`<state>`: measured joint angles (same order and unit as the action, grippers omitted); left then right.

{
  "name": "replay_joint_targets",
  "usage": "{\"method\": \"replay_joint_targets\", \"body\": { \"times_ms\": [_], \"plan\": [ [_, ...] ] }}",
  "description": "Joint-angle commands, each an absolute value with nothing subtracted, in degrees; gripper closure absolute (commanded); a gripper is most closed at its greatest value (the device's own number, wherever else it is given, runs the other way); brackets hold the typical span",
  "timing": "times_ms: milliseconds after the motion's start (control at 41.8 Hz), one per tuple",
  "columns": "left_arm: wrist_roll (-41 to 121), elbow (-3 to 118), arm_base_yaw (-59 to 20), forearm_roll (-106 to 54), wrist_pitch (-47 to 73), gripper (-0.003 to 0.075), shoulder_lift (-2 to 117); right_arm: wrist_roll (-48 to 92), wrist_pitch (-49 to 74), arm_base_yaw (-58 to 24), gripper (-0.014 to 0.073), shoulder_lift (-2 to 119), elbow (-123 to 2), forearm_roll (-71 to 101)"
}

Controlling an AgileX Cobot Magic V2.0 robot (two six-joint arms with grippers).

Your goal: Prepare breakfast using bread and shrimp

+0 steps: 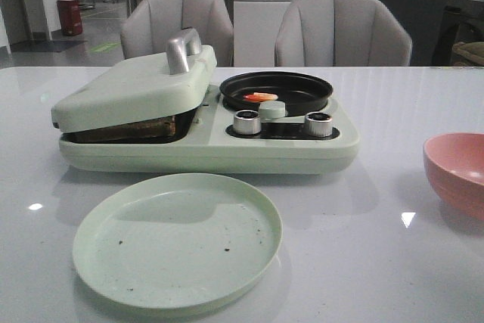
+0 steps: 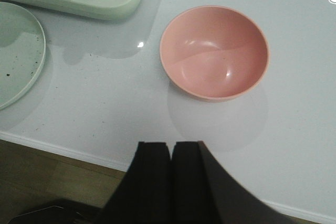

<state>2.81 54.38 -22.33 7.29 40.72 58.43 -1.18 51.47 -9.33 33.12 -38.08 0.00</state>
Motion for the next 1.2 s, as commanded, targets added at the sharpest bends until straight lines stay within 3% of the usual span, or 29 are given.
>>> {"method": "replay_joint_targets", "body": {
  "times_ms": [0,287,550,838,1173],
  "plan": [
    [2.29,55.74,-18.26,3.05,36.90,0.0619,54.85,-0.87,48.00,-9.23,0.0546,33.15,-39.61,-0.65],
    [2.29,45.61,-9.22,0.90,25.57,0.0619,43.33,-0.87,48.00,-9.23,0.0546,33.15,-39.61,-0.65],
    [2.29,25.62,-1.27,-2.56,10.54,0.0619,29.07,-0.87,48.00,-9.23,0.0546,33.15,-39.61,-0.65],
    [2.29,5.38,2.30,-2.97,-8.15,0.0619,14.71,-0.87,48.00,-9.23,0.0546,33.15,-39.61,-0.65],
    [2.29,-0.45,2.69,-4.60,-8.00,0.0619,4.34,-0.87,48.00,-9.23,0.0546,33.15,-39.61,-0.65]
  ]
}}
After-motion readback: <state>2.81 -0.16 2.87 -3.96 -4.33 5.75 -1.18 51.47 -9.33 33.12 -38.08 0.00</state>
